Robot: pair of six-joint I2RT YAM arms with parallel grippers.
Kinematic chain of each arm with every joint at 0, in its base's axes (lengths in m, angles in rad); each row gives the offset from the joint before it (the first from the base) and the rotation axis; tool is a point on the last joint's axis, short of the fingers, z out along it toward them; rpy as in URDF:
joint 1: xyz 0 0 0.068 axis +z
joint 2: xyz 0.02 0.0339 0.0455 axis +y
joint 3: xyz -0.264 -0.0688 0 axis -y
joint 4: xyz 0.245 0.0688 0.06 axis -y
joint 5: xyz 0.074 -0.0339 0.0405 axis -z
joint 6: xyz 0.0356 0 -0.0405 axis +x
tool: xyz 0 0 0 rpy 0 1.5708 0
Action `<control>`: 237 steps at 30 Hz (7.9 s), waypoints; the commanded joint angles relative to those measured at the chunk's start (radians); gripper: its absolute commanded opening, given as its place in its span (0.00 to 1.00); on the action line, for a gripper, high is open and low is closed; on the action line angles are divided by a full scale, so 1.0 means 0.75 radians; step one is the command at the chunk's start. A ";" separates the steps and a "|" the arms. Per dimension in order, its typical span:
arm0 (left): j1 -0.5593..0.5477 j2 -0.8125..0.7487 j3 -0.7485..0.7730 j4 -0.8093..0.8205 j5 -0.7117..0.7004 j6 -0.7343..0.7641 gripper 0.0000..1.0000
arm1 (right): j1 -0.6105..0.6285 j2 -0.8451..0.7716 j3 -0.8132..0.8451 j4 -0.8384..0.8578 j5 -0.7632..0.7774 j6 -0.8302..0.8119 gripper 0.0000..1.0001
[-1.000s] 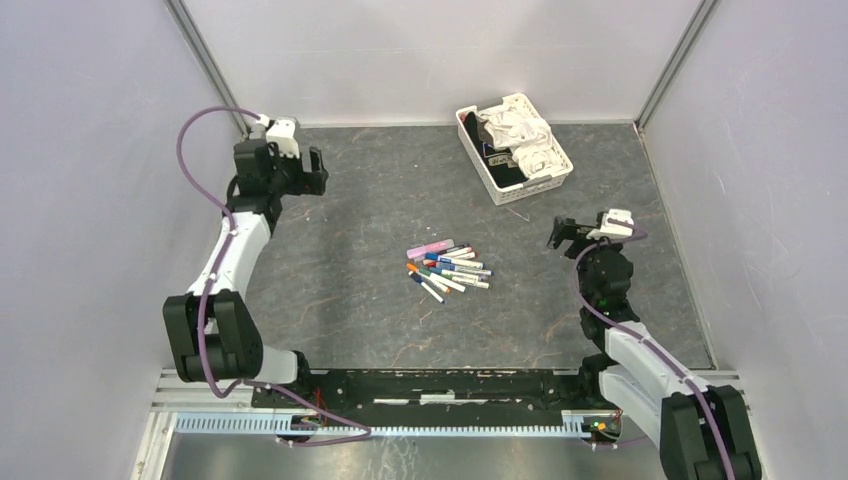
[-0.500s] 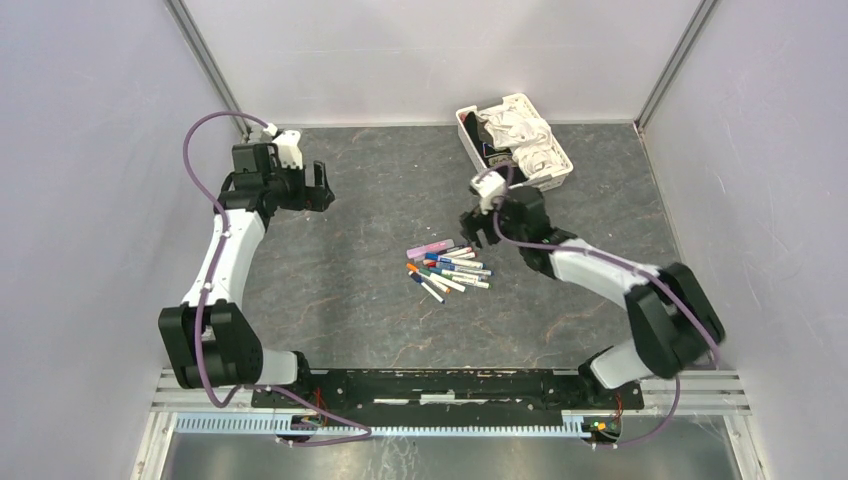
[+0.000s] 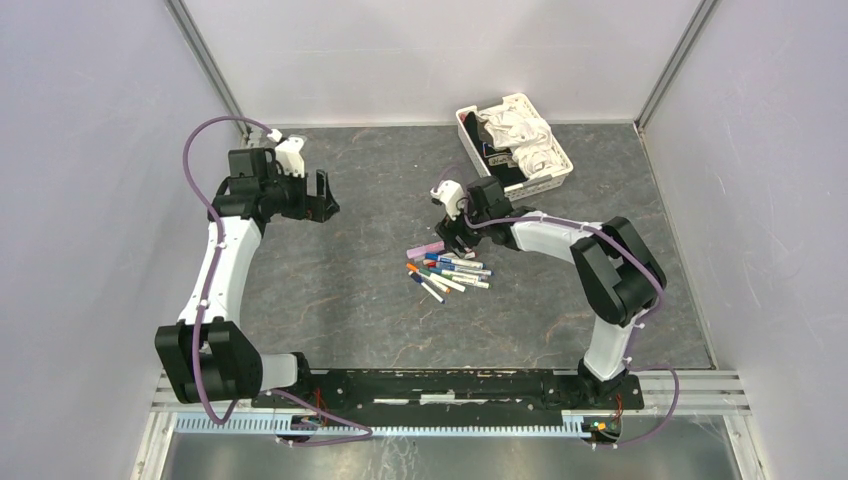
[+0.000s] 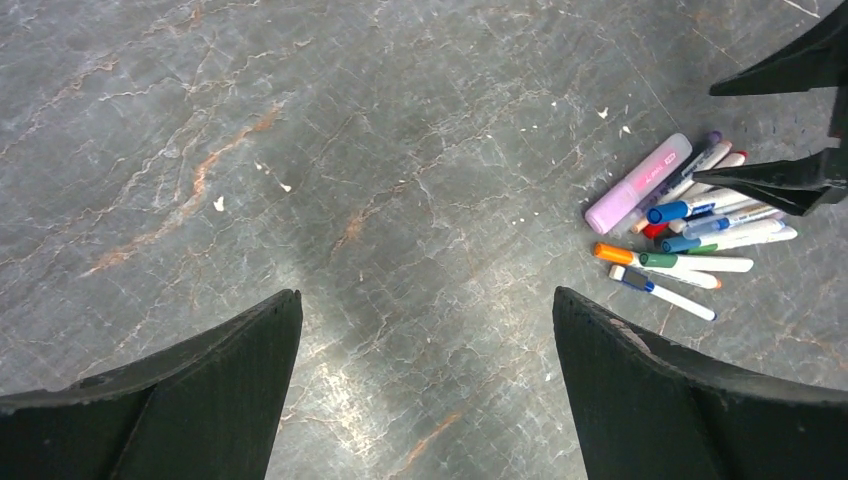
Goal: Open the pen caps
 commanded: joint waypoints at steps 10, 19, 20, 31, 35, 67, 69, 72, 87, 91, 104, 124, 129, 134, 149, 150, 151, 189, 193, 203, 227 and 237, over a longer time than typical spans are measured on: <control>0.005 -0.007 0.081 -0.076 0.113 0.100 1.00 | 0.012 0.102 0.144 -0.010 -0.078 -0.087 0.76; 0.005 -0.003 0.111 -0.077 0.142 0.094 1.00 | 0.034 0.159 0.219 -0.075 -0.092 -0.157 0.76; 0.003 -0.005 0.117 -0.086 0.142 0.099 1.00 | 0.042 0.162 0.222 -0.084 -0.095 -0.171 0.77; 0.004 -0.022 0.198 -0.227 0.172 0.192 1.00 | 0.094 0.212 0.248 -0.117 -0.073 -0.238 0.78; 0.004 -0.017 0.249 -0.308 0.199 0.251 1.00 | 0.107 0.259 0.282 -0.126 -0.075 -0.240 0.77; -0.059 -0.044 0.006 -0.387 0.524 0.837 1.00 | 0.113 0.083 0.340 -0.107 -0.335 0.004 0.00; -0.090 -0.064 -0.009 -0.387 0.520 0.926 1.00 | 0.114 0.065 0.350 -0.126 -0.434 0.057 0.00; -0.174 -0.131 -0.060 -0.387 0.501 1.117 1.00 | 0.114 0.067 0.391 -0.202 -0.620 0.129 0.00; -0.577 -0.294 -0.234 -0.291 0.113 1.839 0.96 | 0.150 0.033 0.273 -0.053 -1.076 0.558 0.00; -0.651 -0.298 -0.234 -0.304 0.067 1.891 0.89 | 0.162 0.030 0.224 0.118 -1.111 0.695 0.00; -0.811 -0.325 -0.311 -0.322 -0.111 2.004 0.43 | 0.181 0.022 0.236 0.182 -1.144 0.766 0.01; -0.854 -0.392 -0.319 -0.222 -0.113 1.920 0.02 | 0.225 0.051 0.243 0.175 -1.118 0.758 0.12; -0.847 -0.345 -0.315 -0.186 -0.261 1.885 0.02 | 0.185 -0.008 0.192 -0.088 -1.054 0.566 0.00; -0.622 -0.293 -0.329 -0.073 -0.268 2.001 0.02 | 0.110 -0.099 0.016 -0.203 -1.017 0.436 0.00; -0.702 -0.317 -0.357 -0.054 -0.226 1.755 0.05 | -0.030 -0.259 -0.117 -0.170 -0.953 0.490 0.00; -0.725 -0.334 -0.350 -0.058 -0.198 1.738 0.03 | -0.016 -0.241 -0.075 -0.206 -0.935 0.470 0.00; -0.744 -0.341 -0.340 -0.058 -0.188 1.719 0.02 | -0.016 -0.232 -0.054 -0.232 -0.913 0.463 0.00; -0.752 0.554 -0.194 0.326 -0.444 0.826 0.27 | -0.397 -0.520 -0.569 -0.068 0.503 0.482 0.41; -0.750 0.519 -0.165 0.301 -0.406 0.806 0.42 | -0.397 -0.580 -0.540 -0.080 0.481 0.488 0.44; -0.729 0.372 0.158 -0.029 -0.307 0.747 1.00 | -0.162 -0.538 -0.312 -0.078 0.176 0.268 0.48; -0.500 0.173 0.274 -0.437 0.003 0.602 1.00 | 0.058 -0.001 0.006 -0.213 0.009 0.042 0.39; -0.500 0.157 0.273 -0.449 0.034 0.609 1.00 | 0.095 -0.083 -0.126 -0.183 0.007 0.059 0.39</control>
